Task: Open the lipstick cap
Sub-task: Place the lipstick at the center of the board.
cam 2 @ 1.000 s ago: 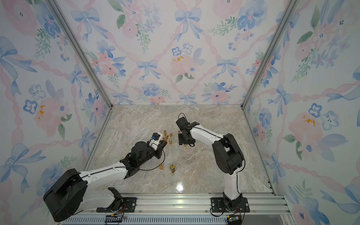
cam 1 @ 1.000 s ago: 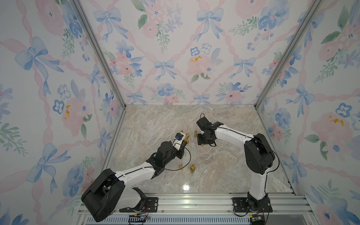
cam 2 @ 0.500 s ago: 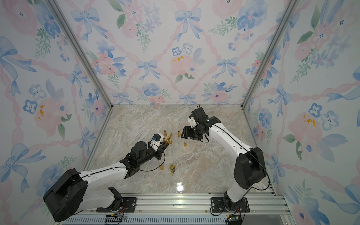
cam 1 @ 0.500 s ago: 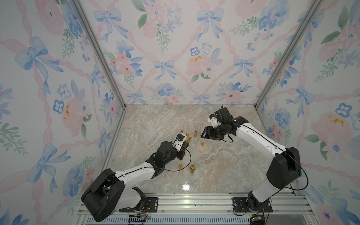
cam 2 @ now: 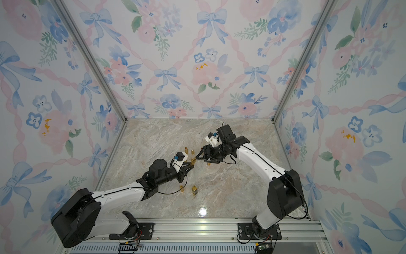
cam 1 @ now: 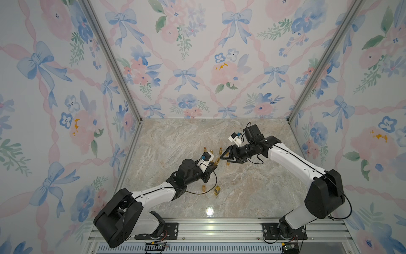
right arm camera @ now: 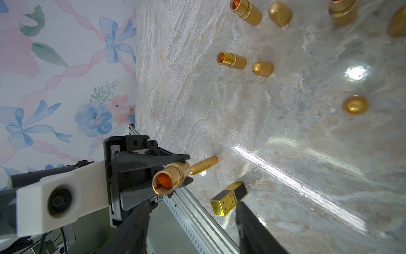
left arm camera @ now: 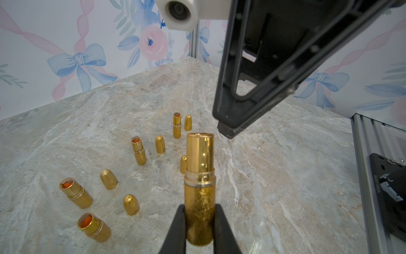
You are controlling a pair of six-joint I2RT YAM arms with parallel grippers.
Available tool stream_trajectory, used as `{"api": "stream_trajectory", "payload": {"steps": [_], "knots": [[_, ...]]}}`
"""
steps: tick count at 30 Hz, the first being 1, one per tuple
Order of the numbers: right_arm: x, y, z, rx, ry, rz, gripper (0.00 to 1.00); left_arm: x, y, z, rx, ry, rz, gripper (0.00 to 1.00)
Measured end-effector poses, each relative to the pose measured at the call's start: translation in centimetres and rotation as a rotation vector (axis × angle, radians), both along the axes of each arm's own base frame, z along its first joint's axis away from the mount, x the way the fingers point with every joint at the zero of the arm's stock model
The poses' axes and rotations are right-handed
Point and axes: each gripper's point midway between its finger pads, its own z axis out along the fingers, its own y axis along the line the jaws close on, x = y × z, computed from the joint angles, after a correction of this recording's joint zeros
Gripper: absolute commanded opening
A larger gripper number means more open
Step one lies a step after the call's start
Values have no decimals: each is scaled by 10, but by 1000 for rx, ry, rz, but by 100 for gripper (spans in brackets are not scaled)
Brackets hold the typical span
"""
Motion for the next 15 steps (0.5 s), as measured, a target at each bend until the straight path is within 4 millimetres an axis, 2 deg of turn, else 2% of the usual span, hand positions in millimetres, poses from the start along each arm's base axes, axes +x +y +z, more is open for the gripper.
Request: {"api": "stream_trajectory", "payload": {"steps": [7,15], "knots": [[-4,12,4,26,-9,24,58,-2,-5,4,-11,-2,-28,0],[-7,21,-5,24,7,37,50,-3,-11,7,-15,-5,-43,0]]}}
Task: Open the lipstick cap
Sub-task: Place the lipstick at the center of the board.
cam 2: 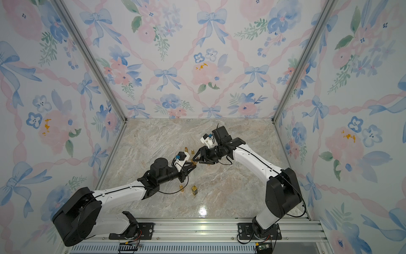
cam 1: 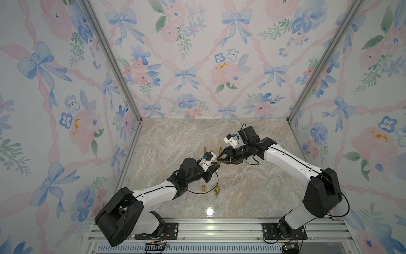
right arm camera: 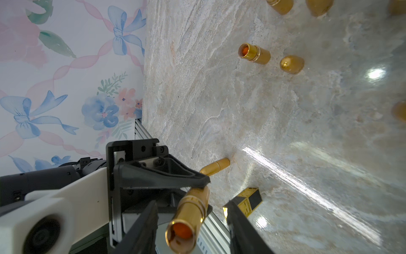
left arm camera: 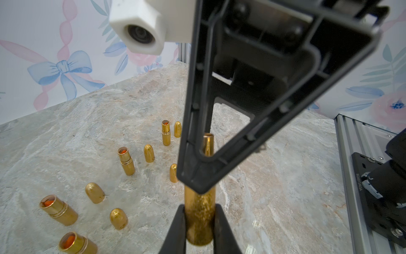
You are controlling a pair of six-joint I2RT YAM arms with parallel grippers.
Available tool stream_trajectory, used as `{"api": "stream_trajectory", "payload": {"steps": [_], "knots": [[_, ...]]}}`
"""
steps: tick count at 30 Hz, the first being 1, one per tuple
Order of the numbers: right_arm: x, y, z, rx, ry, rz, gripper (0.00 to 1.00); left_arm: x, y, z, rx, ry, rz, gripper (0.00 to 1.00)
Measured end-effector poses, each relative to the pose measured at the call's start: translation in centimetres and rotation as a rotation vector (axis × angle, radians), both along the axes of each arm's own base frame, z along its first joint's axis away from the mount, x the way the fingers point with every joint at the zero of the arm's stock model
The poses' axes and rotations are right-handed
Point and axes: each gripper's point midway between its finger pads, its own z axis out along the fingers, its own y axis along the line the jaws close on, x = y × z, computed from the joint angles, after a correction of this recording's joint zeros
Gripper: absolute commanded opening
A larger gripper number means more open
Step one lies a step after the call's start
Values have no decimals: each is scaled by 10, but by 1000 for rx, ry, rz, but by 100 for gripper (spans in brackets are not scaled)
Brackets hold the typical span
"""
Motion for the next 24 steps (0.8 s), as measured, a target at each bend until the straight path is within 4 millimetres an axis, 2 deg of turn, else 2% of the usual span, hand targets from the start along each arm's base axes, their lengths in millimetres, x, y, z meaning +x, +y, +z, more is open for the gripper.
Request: {"api": "stream_trajectory", "payload": {"steps": [11,24], "knots": [[-2,5,-9,-22,-2,13,35,1,0,2,-1,-4,4,0],[0,6,-11,-40,-28,12,24,4,1,-2,9,1,19,0]]}}
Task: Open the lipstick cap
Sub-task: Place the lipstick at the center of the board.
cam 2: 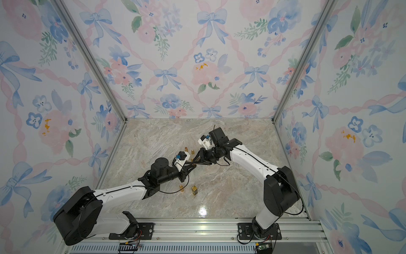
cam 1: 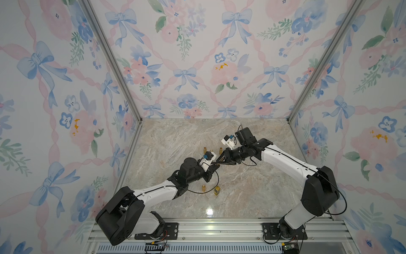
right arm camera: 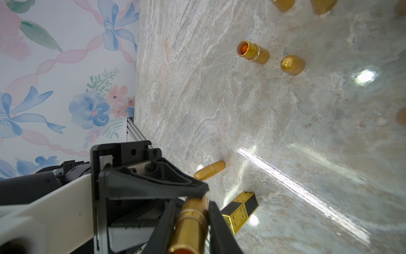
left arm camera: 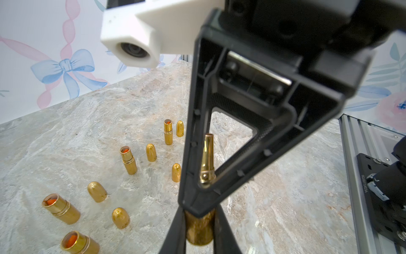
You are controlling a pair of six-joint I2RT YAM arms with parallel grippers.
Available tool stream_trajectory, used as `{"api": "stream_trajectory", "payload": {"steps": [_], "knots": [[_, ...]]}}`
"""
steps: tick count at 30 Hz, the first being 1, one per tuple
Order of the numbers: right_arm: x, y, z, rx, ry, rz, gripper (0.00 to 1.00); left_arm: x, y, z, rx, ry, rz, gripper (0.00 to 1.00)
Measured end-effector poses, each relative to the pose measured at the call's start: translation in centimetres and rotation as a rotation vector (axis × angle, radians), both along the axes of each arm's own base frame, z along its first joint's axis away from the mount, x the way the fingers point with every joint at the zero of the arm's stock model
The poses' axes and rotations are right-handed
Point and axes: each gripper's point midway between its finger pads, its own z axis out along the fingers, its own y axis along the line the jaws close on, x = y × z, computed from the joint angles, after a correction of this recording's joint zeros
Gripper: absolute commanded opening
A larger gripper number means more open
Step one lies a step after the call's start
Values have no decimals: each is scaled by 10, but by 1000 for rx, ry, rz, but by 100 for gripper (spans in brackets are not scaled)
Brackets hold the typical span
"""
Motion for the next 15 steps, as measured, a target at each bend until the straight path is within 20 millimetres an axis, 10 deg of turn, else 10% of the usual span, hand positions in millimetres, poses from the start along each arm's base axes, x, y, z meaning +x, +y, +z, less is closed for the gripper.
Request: {"api": "stream_trajectory", "payload": {"steps": [11,15], "knots": [[4,-3,-5,-40,-33,-12,19,3,-1,-4,12,4,15,2],[7,-5,-4,-52,-46,-19,19,4,-1,-4,12,2,19,28]]}}
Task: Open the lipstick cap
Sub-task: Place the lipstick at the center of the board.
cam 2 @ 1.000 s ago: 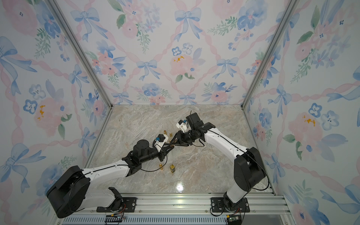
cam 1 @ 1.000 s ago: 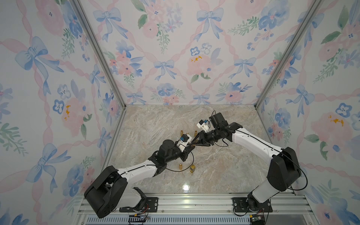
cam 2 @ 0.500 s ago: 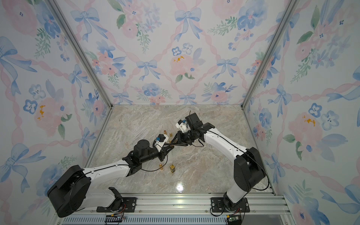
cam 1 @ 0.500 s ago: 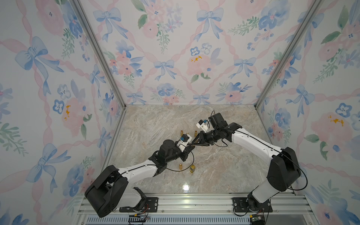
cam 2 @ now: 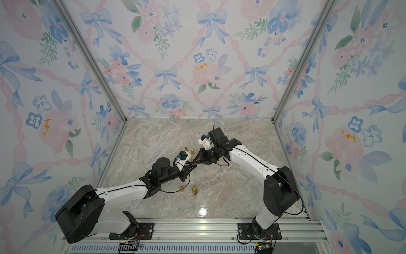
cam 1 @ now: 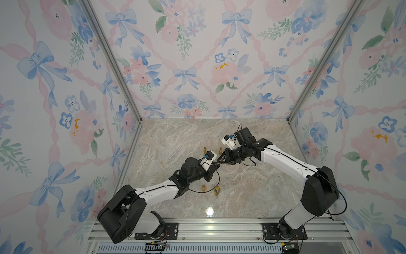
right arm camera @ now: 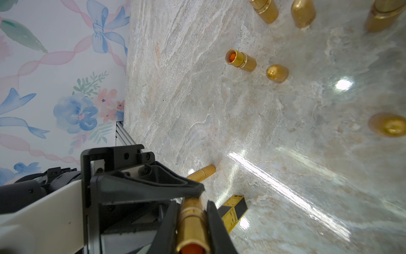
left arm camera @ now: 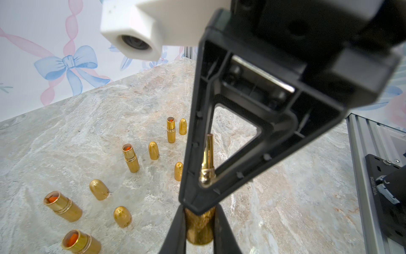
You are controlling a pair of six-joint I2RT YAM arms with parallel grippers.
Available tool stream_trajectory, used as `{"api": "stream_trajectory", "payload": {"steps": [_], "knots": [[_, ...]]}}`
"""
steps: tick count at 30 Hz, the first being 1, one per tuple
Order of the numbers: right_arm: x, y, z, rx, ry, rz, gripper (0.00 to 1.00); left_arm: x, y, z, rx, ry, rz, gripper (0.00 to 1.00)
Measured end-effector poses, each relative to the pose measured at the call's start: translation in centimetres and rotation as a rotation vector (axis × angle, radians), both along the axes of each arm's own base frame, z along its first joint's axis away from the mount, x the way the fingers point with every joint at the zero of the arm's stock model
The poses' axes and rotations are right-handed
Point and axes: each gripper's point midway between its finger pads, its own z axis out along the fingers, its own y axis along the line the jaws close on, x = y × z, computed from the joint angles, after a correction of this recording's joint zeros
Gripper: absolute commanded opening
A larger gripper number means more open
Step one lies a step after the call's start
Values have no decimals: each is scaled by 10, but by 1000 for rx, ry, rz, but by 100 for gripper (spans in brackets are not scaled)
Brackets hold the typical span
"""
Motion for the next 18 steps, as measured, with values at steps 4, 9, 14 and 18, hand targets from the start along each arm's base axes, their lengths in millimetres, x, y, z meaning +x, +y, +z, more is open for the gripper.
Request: {"api": "stream_trajectory", "payload": {"steps": [4,9,14,18], "knots": [[4,-6,1,-41,-15,-20,19,4,3,0,8,-8,30,43],[17,-11,-2,-108,-45,-48,20,8,9,-1,9,-7,72,56],[34,-19,-18,-207,-81,-81,20,7,20,0,2,2,119,73],[45,-26,-37,-300,-103,-101,20,7,33,3,-2,10,178,85]]}}
